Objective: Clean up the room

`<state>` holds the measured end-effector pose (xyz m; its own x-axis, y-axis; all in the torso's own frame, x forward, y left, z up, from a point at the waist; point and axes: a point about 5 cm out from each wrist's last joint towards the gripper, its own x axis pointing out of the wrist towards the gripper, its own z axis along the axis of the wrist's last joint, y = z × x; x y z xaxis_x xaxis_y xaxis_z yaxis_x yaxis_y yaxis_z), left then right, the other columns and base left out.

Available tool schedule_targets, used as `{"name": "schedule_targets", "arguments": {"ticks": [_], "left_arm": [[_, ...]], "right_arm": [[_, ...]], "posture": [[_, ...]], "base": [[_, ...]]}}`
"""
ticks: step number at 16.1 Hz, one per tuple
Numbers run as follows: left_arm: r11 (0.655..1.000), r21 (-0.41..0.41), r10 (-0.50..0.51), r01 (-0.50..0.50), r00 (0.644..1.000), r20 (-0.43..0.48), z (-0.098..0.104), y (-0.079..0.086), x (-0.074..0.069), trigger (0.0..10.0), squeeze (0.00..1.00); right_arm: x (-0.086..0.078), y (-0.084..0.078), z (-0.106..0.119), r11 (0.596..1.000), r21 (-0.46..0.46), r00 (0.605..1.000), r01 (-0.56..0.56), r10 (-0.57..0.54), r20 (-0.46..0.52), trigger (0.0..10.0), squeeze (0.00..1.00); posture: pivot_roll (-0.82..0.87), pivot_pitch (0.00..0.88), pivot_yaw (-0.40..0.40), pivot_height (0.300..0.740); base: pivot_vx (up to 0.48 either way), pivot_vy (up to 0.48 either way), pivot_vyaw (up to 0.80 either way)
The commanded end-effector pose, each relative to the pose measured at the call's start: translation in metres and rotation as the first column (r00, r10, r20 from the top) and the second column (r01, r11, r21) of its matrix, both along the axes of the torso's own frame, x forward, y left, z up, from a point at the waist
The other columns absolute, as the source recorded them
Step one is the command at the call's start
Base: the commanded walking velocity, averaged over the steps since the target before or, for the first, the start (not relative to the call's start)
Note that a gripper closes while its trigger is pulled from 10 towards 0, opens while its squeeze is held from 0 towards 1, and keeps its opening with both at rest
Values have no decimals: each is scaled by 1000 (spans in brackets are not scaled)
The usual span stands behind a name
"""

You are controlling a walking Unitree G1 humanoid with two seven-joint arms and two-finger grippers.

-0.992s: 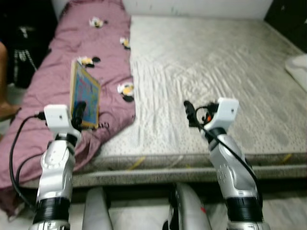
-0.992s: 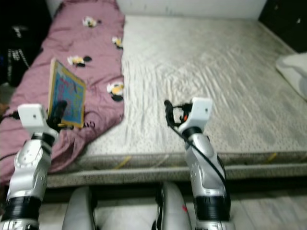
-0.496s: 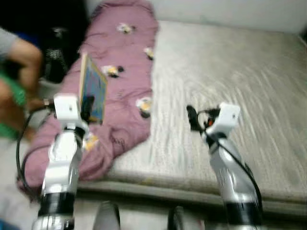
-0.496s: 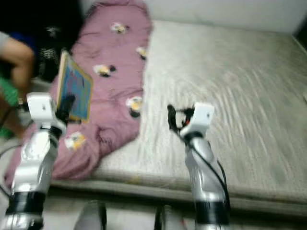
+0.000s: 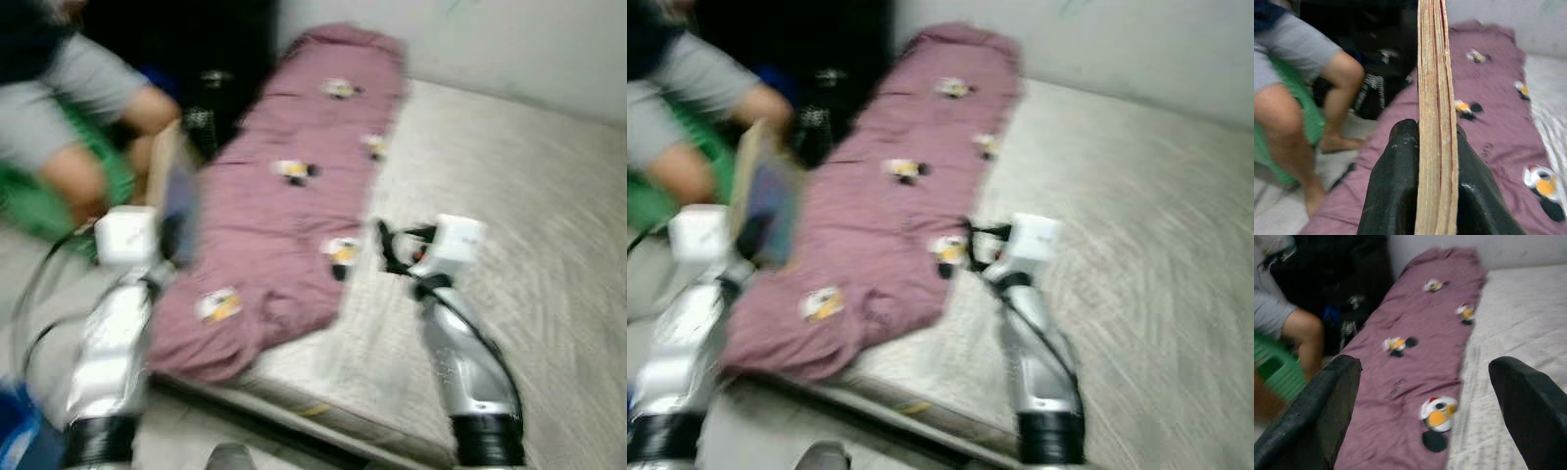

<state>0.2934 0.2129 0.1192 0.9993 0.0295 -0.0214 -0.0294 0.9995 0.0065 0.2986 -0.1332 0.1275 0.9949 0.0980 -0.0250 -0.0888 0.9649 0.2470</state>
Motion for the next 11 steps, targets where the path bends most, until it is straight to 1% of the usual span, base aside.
{"name": "schedule_targets", "arguments": {"ticks": [1, 3, 4, 5, 8, 9, 11], "left_arm": [[995, 2, -103, 104, 990, 96, 23, -28, 10, 10000, 0], [994, 9, -105, 105, 990, 99, 25, -29, 13, 10000, 0], [994, 8, -105, 105, 990, 99, 26, -29, 14, 10000, 0], [994, 10, -108, 107, 989, 101, 27, -30, 14, 10000, 0], [994, 17, -112, 111, 989, 95, 27, -31, 14, 10000, 0], [994, 1, -109, 109, 991, 84, 24, -30, 13, 10000, 0], [994, -2, -108, 109, 991, 84, 23, -30, 13, 10000, 0]], "right_arm": [[-4, -20, -8, 996, -49, 996, 77, -79, -33, 10000, 0], [-2, -22, -8, 995, -50, 995, 87, -89, -37, 10000, 0], [0, -23, -8, 994, -51, 995, 93, -95, -41, 10000, 0], [2, -24, -6, 994, -37, 994, 102, -104, -43, 10000, 0], [2, -23, -5, 994, -51, 994, 100, -102, -38, 10000, 0], [0, -23, -8, 994, -51, 994, 99, -101, -48, 10000, 0], [0, -23, -8, 994, -54, 994, 99, -102, -49, 10000, 0]], "posture": [[-35, 0, -42, 740], [-35, 0, -44, 740], [-35, 0, -44, 740], [-35, 0, -44, 740], [-37, 0, -45, 740], [-39, 0, -47, 740], [-39, 0, -48, 740]], "base": [[0, 0, 0], [0, 0, 0], [0, 0, -419], [0, 0, -800], [0, 0, -800], [0, 0, -800], [0, 0, -766]]}}
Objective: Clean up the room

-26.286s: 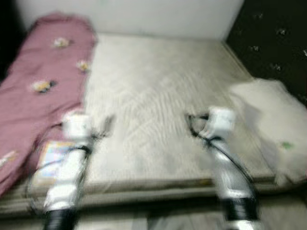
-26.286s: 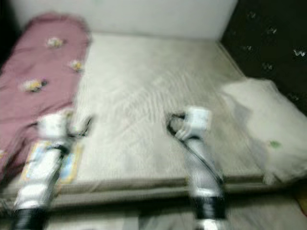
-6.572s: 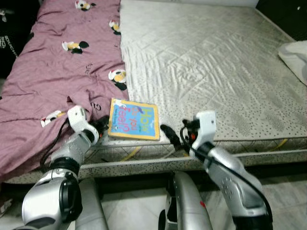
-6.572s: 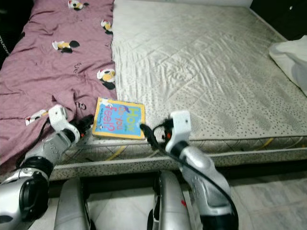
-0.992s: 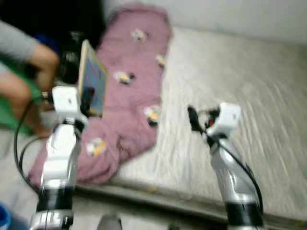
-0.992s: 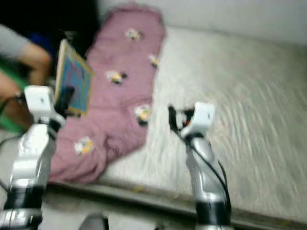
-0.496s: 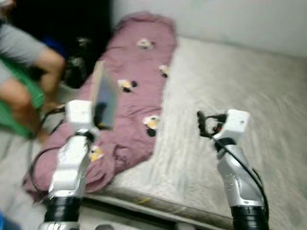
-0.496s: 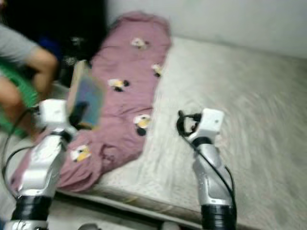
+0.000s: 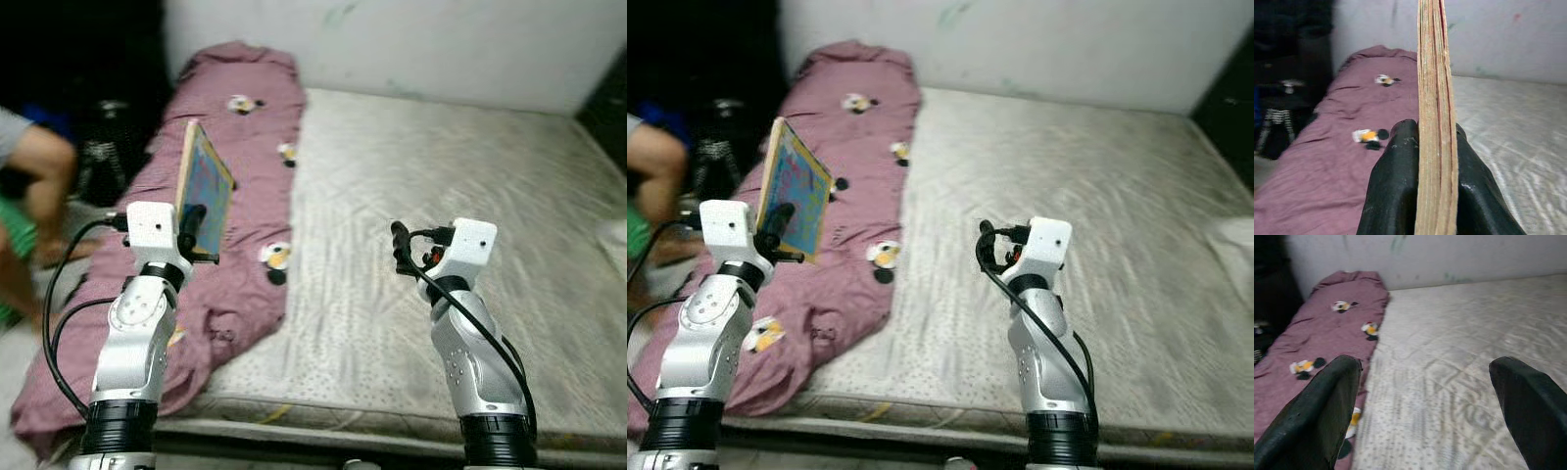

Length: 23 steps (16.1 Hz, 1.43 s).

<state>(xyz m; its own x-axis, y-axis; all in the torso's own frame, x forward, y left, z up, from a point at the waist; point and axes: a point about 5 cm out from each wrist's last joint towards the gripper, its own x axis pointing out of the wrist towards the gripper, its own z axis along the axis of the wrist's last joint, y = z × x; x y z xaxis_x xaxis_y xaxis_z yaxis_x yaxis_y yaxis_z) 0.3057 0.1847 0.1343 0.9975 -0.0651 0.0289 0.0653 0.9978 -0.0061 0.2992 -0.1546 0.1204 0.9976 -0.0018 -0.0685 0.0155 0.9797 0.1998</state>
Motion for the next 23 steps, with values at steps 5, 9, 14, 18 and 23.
{"name": "schedule_targets", "arguments": {"ticks": [5, 9, 14, 18, 23], "left_arm": [[1000, -3, -23, 23, 999, 31, 8, -4, 0, 10000, 0], [1000, -4, -24, 25, 999, 29, 8, -4, 0, 10000, 0], [1000, -5, -29, 29, 999, 26, 7, -5, 0, 10000, 0], [1000, -5, -28, 28, 999, 26, 6, -6, -1, 10000, 0], [1000, -3, -21, 21, 1000, 21, 5, -5, -1, 10000, 0]], "right_arm": [[2, -2, 0, 1000, -2, 1000, 7, -7, -14, 10000, 0], [1, -1, -1, 1000, -1, 1000, 6, -6, -16, 10000, 0], [1, -2, -1, 1000, -9, 1000, 8, -8, -17, 10000, 0], [3, -2, -1, 1000, -8, 1000, 6, -6, -21, 10000, 0], [3, 0, -1, 1000, -22, 1000, -2, 1, -19, 10000, 0]], "posture": [[-37, 0, -48, 740], [-38, 0, -47, 740], [-39, 0, -49, 740], [-34, 0, -54, 740], [-30, 0, -57, 740]], "base": [[0, 0, -480], [0, 0, -800], [0, -51, -108], [0, -207, 0], [0, -294, 0]]}}
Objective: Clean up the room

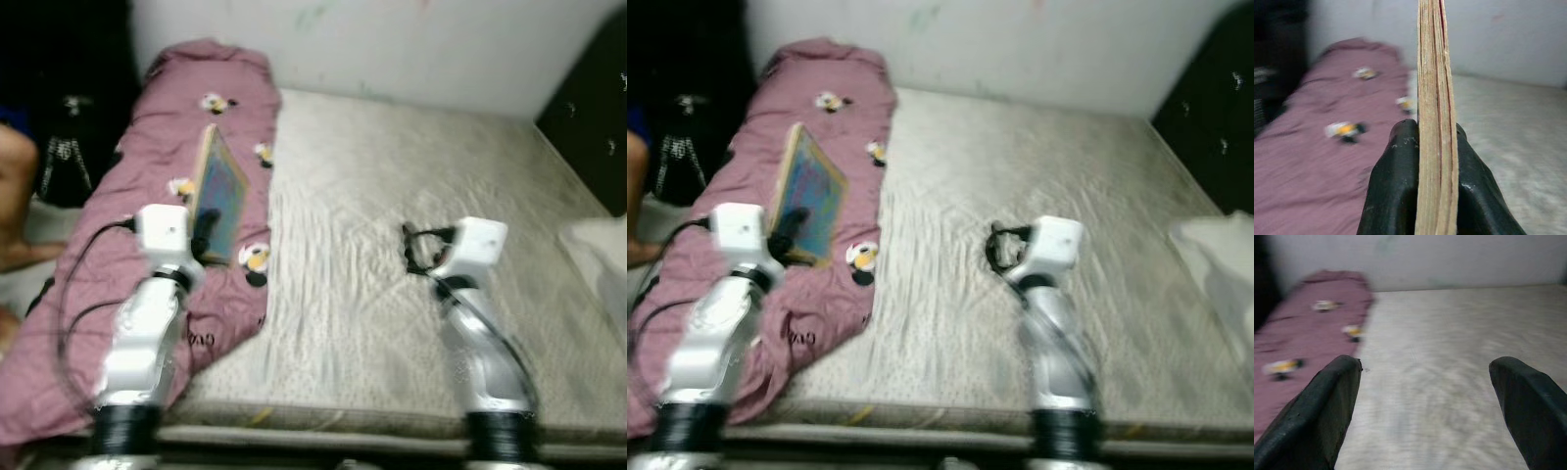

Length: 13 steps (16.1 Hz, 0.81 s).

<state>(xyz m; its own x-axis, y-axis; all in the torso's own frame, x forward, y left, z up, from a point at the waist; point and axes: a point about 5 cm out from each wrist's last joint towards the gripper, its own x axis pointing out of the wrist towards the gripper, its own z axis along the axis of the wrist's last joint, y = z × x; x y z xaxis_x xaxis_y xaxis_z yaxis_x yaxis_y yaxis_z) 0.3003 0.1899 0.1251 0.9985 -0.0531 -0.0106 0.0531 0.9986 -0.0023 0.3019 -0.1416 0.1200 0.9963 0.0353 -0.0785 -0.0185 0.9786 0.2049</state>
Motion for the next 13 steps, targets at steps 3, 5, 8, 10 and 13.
{"name": "schedule_targets", "arguments": {"ticks": [3, 5, 8, 10, 13], "left_arm": [[1000, -3, -28, 29, 998, 56, 13, -10, 4, 10000, 0], [1000, -2, -30, 30, 998, 56, 13, -10, 4, 10000, 0], [1000, -5, -31, 31, 998, 51, 12, -10, 3, 10000, 0], [1000, -6, -31, 31, 998, 51, 12, -10, 3, 10000, 0], [999, -5, -32, 32, 998, 52, 12, -11, 4, 10000, 0]], "right_arm": [[1, -13, -2, 999, -30, 999, 34, -35, -17, 10000, 0], [1, -14, -2, 999, -32, 999, 37, -38, -12, 10000, 0], [0, -13, -2, 999, -34, 999, 40, -40, -14, 10000, 0], [0, -13, -3, 999, -33, 999, 40, -41, -15, 10000, 0], [0, -14, -3, 999, -32, 999, 44, -44, -14, 10000, 0]], "posture": [[-30, 0, -57, 740], [-30, 0, -57, 740], [-31, 0, -56, 740], [-31, 0, -55, 740], [-32, 0, -55, 740]], "base": [[0, 0, -267], [0, 0, -800], [0, 0, -335], [0, 0, 0], [0, 0, 0]]}}
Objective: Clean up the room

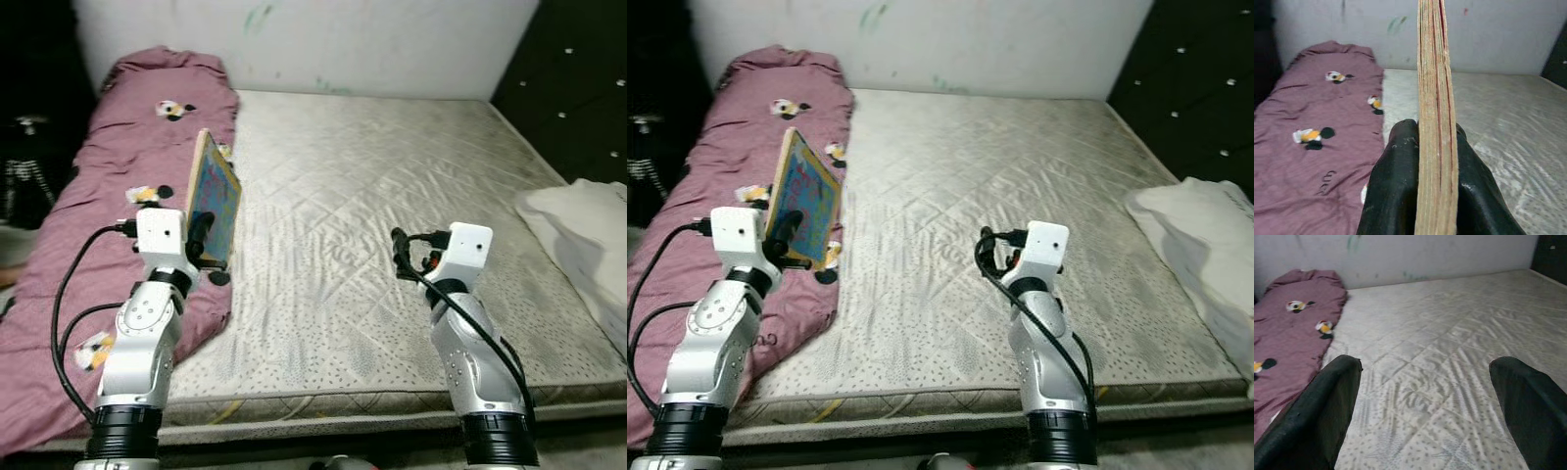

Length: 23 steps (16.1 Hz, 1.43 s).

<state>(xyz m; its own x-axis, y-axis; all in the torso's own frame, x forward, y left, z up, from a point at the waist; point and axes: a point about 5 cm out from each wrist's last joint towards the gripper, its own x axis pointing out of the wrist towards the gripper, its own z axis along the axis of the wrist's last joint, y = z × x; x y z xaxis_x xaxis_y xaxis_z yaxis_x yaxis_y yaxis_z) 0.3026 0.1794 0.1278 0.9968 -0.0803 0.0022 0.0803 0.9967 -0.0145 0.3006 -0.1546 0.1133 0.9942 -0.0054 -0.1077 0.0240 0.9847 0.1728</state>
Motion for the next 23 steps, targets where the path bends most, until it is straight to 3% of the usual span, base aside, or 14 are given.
{"name": "schedule_targets", "arguments": {"ticks": [1, 12, 23], "left_arm": [[1000, 9, -5, 5, 999, 40, 9, 0, 2, 10000, 0], [1000, 9, -16, 16, 999, 44, 9, -2, 3, 10000, 0], [1000, -5, -21, 22, 999, 44, 8, -3, 1, 10000, 0]], "right_arm": [[1, -1, 4, 1000, 0, 1000, 6, -6, 14, 10000, 0], [3, -2, 3, 1000, -1, 1000, 15, -15, 7, 10000, 0], [2, -2, 3, 1000, -10, 1000, 11, -11, 10, 10000, 0]], "posture": [[-33, 0, -55, 740], [-36, 0, -55, 740], [-38, 0, -58, 740]], "base": [[0, 0, 0], [0, 0, -727], [0, -389, 0]]}}
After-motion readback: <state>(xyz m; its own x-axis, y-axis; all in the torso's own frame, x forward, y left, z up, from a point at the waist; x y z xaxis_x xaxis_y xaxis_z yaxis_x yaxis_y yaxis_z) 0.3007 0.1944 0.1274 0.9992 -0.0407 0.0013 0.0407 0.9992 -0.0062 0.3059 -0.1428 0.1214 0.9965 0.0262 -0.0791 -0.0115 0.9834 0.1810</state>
